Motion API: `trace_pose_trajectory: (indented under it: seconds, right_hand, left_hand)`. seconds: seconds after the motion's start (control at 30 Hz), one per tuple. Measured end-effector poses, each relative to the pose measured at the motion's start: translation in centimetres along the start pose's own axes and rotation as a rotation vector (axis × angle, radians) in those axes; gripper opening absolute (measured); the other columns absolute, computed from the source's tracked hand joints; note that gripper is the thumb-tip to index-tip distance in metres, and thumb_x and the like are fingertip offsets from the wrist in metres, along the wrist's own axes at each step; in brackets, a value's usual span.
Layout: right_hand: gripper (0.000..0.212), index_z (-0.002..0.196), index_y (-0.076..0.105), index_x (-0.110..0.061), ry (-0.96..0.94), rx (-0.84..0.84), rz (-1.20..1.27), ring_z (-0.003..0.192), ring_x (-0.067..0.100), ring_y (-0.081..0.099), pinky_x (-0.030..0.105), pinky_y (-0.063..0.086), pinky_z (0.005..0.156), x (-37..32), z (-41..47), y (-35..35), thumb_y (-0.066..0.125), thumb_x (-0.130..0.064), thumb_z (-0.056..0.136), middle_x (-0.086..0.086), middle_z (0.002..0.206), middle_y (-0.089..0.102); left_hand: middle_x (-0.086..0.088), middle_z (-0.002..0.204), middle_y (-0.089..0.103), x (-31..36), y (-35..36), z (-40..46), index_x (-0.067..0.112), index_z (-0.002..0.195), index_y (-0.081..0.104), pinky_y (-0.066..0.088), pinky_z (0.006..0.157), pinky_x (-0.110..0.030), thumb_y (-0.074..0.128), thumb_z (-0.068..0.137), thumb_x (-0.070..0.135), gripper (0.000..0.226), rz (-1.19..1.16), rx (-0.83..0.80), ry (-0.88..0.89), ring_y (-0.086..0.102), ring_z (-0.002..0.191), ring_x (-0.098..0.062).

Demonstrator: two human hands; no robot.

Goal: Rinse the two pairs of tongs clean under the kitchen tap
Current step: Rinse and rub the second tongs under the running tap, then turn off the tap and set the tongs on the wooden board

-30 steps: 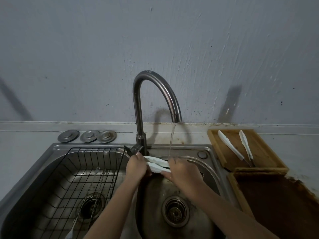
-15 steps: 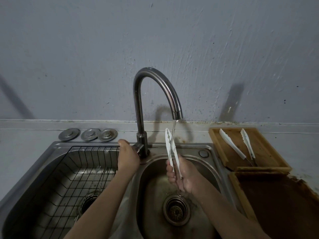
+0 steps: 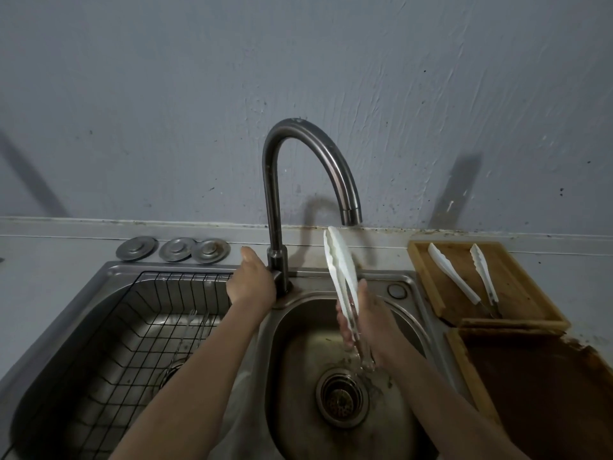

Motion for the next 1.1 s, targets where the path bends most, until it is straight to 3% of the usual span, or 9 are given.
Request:
trace_pose_trajectory:
  seconds: [0.1, 0.2, 0.33, 0.43, 0.63, 0.8, 0.97, 1.03, 1.1]
  right_hand:
    - [0.049, 0.097, 0.059, -0.003, -0.205, 0.091, -0.674, 0.059, 0.017, 0.057, 0.028, 0.048, 0.054, 0.7, -0.6, -1.6, 0.026, -0.039, 0.099, 0.004, 0.067, 0.055]
    - [0.023, 0.094, 0.051, -0.012, 0.035, -0.072, -1.373, 0.092, 0.027, 0.061, 0.032, 0.041, 0.069, 2.4, -1.2, -2.9, 0.038, -0.031, 0.096, 0.003, 0.076, 0.046]
    - [0.036, 0.098, 0.060, -0.014, -0.109, 0.019, -1.456, 0.061, 0.013, 0.054, 0.027, 0.038, 0.054, 3.3, -1.2, -2.6, 0.031, -0.034, 0.098, -0.003, 0.069, 0.052]
    - [0.031, 0.110, 0.061, -0.010, 0.075, -0.102, -1.515, 0.096, 0.025, 0.061, 0.037, 0.048, 0.080, 3.3, -0.8, -2.5, 0.038, -0.026, 0.096, 0.008, 0.105, 0.065]
    - [0.032, 0.107, 0.062, -0.010, 0.182, -0.080, -1.509, 0.096, 0.024, 0.061, 0.033, 0.040, 0.074, 3.2, -0.1, -2.4, 0.039, -0.027, 0.096, 0.008, 0.108, 0.066]
    - [0.034, 0.108, 0.062, -0.011, 0.159, -0.052, -1.491, 0.095, 0.023, 0.060, 0.032, 0.038, 0.070, 3.6, -0.1, -2.9, 0.037, -0.029, 0.096, 0.006, 0.107, 0.065]
    - [0.044, 0.102, 0.061, -0.012, 0.158, -0.064, -1.338, 0.088, 0.024, 0.060, 0.032, 0.039, 0.069, 4.3, -0.2, -4.2, 0.035, -0.046, 0.094, 0.009, 0.101, 0.065]
    - [0.047, 0.085, 0.061, -0.018, 0.191, -0.059, -1.214, 0.069, 0.014, 0.054, 0.030, 0.037, 0.063, 3.9, 0.0, -5.4, 0.031, -0.053, 0.092, 0.002, 0.080, 0.061]
    - [0.051, 0.079, 0.060, -0.019, 0.170, -0.024, -1.180, 0.061, 0.010, 0.049, 0.030, 0.039, 0.063, 2.9, 0.5, -7.2, 0.026, -0.054, 0.094, -0.001, 0.070, 0.055]
  left_hand:
    - [-0.016, 0.101, 0.066, 0.0, 0.1, 0.1, 0.004, 0.114, 0.028, 0.044, 0.065, -0.037, 0.045, 0.089, 0.009, 0.031, 0.004, 0.019, 0.007, 0.066, 0.089, -0.034]
    - [-0.014, 0.099, 0.066, -0.1, 0.3, 0.0, 0.005, 0.117, 0.026, 0.043, 0.062, -0.034, 0.047, 0.090, 0.011, 0.034, 0.021, 0.025, 0.004, 0.066, 0.087, -0.031]
    - [-0.014, 0.096, 0.066, -0.1, 0.3, 0.0, 0.008, 0.108, 0.029, 0.044, 0.066, -0.037, 0.048, 0.091, 0.012, 0.026, -0.012, 0.036, -0.007, 0.065, 0.087, -0.033]
    - [-0.014, 0.095, 0.065, 0.0, 0.2, -0.3, 0.009, 0.106, 0.029, 0.043, 0.064, -0.037, 0.048, 0.090, 0.012, 0.025, -0.039, 0.028, -0.021, 0.065, 0.086, -0.033]
    - [-0.013, 0.091, 0.063, 0.2, 0.1, -0.3, 0.010, 0.110, 0.029, 0.042, 0.062, -0.038, 0.047, 0.092, 0.011, 0.026, -0.069, 0.033, -0.037, 0.062, 0.082, -0.031]
    - [-0.008, 0.078, 0.052, 0.1, 0.1, -0.4, 0.015, 0.094, 0.024, 0.044, 0.063, -0.040, 0.045, 0.090, 0.008, 0.022, -0.148, 0.055, -0.031, 0.054, 0.070, -0.028]
    - [-0.019, 0.116, 0.051, 0.1, 0.5, -2.0, 0.009, 0.127, 0.029, 0.051, 0.084, -0.043, 0.054, 0.080, -0.007, 0.055, -0.458, -0.073, -0.112, 0.056, 0.103, -0.034]
    - [-0.021, 0.141, 0.035, 0.6, 1.4, -3.8, 0.010, 0.142, 0.014, 0.039, 0.105, -0.046, 0.060, 0.076, -0.009, 0.083, -0.618, -0.151, -0.254, 0.039, 0.129, -0.037]
    - [-0.025, 0.155, 0.000, 2.2, 2.7, -6.4, 0.002, 0.146, -0.005, 0.014, 0.118, -0.047, 0.060, 0.082, 0.004, 0.092, -0.504, -0.245, -0.244, 0.003, 0.144, -0.037]
Point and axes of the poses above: each hand's wrist, its own z-axis towards the middle knuckle, its own y-axis out of the palm, x = y × z, the point moved 1 cm from there along z, towards the middle knuckle
